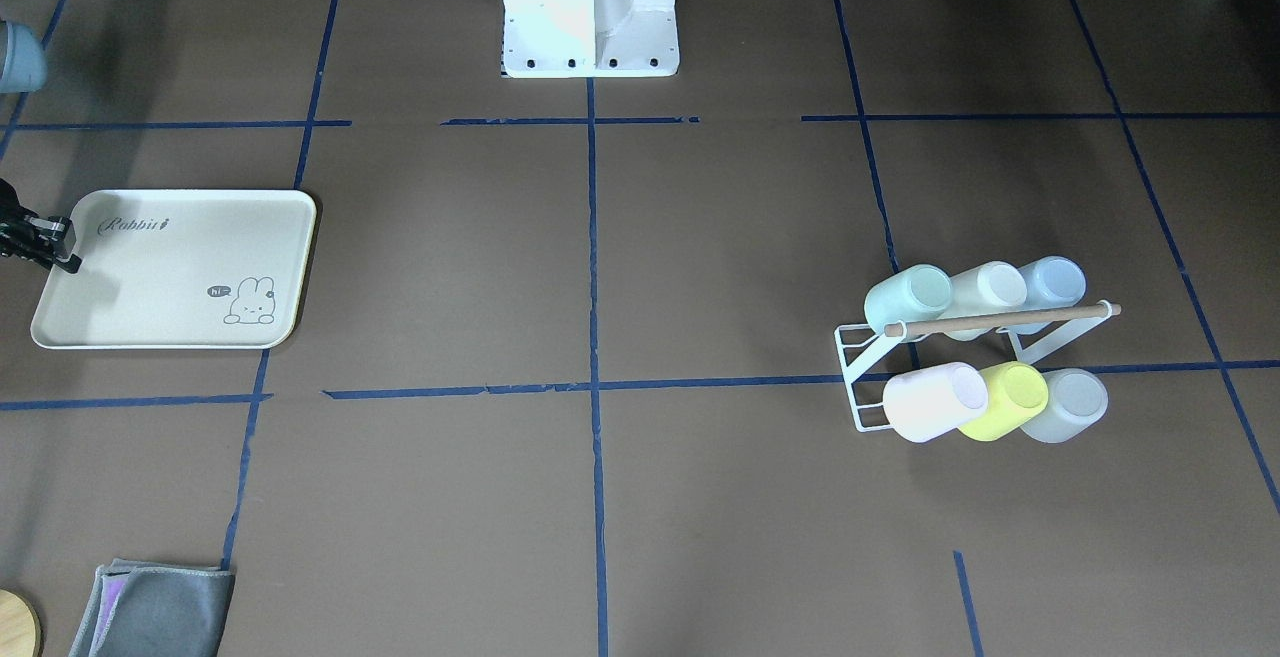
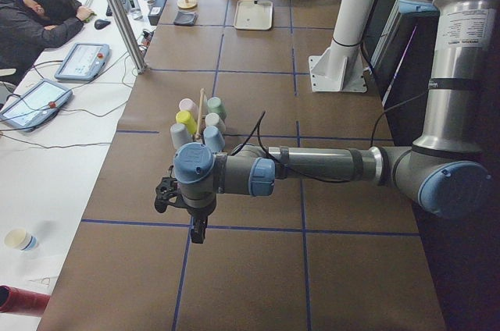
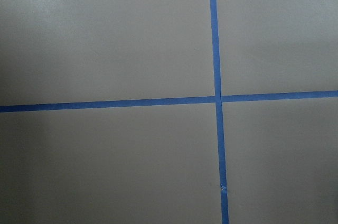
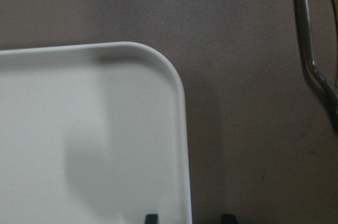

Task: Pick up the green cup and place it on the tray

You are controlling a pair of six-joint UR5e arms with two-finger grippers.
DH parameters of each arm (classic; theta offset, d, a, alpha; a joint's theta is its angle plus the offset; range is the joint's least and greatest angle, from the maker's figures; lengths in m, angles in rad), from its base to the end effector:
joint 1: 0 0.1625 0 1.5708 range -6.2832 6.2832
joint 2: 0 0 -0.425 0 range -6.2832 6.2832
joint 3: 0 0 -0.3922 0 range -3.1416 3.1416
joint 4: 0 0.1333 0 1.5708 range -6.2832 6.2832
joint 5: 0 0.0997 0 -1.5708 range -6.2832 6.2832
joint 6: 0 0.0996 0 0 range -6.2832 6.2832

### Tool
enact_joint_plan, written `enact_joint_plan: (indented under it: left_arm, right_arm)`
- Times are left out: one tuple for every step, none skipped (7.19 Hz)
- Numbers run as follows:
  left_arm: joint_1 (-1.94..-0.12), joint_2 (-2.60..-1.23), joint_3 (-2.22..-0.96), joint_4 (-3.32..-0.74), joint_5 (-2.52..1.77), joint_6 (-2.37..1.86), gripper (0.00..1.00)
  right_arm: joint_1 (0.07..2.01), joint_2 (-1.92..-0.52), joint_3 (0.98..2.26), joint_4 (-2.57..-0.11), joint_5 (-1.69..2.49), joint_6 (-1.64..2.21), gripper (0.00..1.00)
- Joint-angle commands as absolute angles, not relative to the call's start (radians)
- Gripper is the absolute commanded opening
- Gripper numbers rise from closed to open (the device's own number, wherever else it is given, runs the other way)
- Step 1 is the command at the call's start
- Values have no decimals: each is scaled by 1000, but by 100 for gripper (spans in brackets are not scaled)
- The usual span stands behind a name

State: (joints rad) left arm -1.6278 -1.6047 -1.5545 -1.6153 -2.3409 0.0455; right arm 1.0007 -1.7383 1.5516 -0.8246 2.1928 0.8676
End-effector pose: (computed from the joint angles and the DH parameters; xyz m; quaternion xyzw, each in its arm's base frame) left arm -0.0929 -0.5060 0.6455 0.0480 0.3735 0.0063 0.9264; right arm -0.1752 -0.4127 0.6700 0.0041 -0.3944 0.0520 0.9174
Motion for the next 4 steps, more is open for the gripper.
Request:
enact_joint_plan:
  left_arm:
    - [-1628, -1608, -1549, -1615, -2341, 46, 100]
    - [-1628, -1608, -1551, -1615, -2341, 45, 100]
    - [-1628, -1608, -1551, -1615, -2341, 44, 100]
    - [-1628, -1608, -1551, -1615, -2341, 43, 100]
  right_arm:
    - [1002, -1736, 1568, -822, 2204, 865, 0]
    - [1008, -1743, 1606, -822, 2207, 867, 0]
    - [1028, -1749, 1629, -824, 2210, 867, 0]
    - [1060, -1747, 1647, -822, 2239, 867, 0]
